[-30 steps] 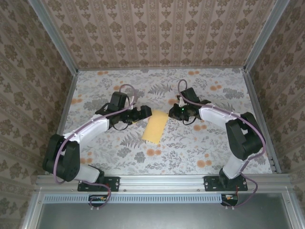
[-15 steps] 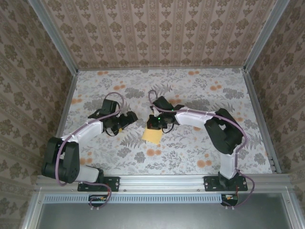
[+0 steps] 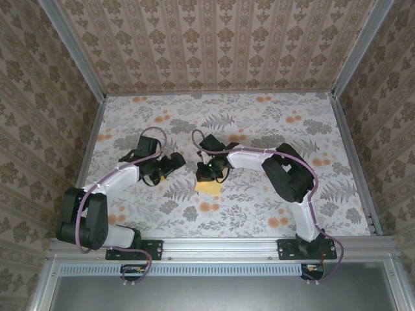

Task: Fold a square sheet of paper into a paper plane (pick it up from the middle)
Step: Third fold the triangle at the center of the table.

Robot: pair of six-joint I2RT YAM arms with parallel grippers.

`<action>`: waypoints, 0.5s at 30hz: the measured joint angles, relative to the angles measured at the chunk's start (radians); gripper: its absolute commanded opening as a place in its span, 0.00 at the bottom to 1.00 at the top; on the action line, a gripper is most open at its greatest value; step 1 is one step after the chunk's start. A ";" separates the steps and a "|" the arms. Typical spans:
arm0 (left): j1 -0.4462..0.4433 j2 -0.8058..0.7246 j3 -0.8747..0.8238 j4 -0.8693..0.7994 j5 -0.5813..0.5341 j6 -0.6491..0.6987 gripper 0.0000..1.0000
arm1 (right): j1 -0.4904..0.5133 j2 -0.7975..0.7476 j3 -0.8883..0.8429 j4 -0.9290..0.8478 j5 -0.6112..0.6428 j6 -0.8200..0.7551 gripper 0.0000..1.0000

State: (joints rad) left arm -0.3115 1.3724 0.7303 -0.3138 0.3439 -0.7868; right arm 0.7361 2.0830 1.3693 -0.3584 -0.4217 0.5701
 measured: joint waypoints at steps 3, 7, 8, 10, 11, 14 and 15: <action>0.000 0.000 0.000 0.000 0.007 0.000 0.97 | 0.000 -0.002 0.005 -0.053 -0.015 -0.127 0.03; 0.000 0.000 0.000 0.000 0.016 0.001 0.97 | -0.001 -0.029 -0.013 -0.148 -0.032 -0.311 0.04; -0.001 0.000 0.000 0.001 0.019 0.001 0.96 | -0.003 -0.037 -0.021 -0.172 -0.035 -0.340 0.05; -0.003 0.000 0.000 0.006 0.025 0.001 0.95 | -0.008 -0.058 -0.040 -0.204 -0.043 -0.371 0.08; -0.006 0.000 0.000 0.008 0.027 0.001 0.94 | -0.010 -0.072 -0.054 -0.209 -0.053 -0.371 0.09; -0.024 0.007 0.001 0.018 0.036 0.001 0.90 | -0.021 -0.154 -0.109 -0.199 -0.069 -0.336 0.20; -0.035 0.012 0.002 0.023 0.039 0.002 0.88 | -0.027 -0.196 -0.131 -0.183 -0.067 -0.311 0.25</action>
State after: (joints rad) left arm -0.3466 1.3846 0.7326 -0.2909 0.3828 -0.7849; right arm 0.7094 1.8866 1.2381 -0.5419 -0.4885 0.2592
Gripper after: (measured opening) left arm 0.910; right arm 0.186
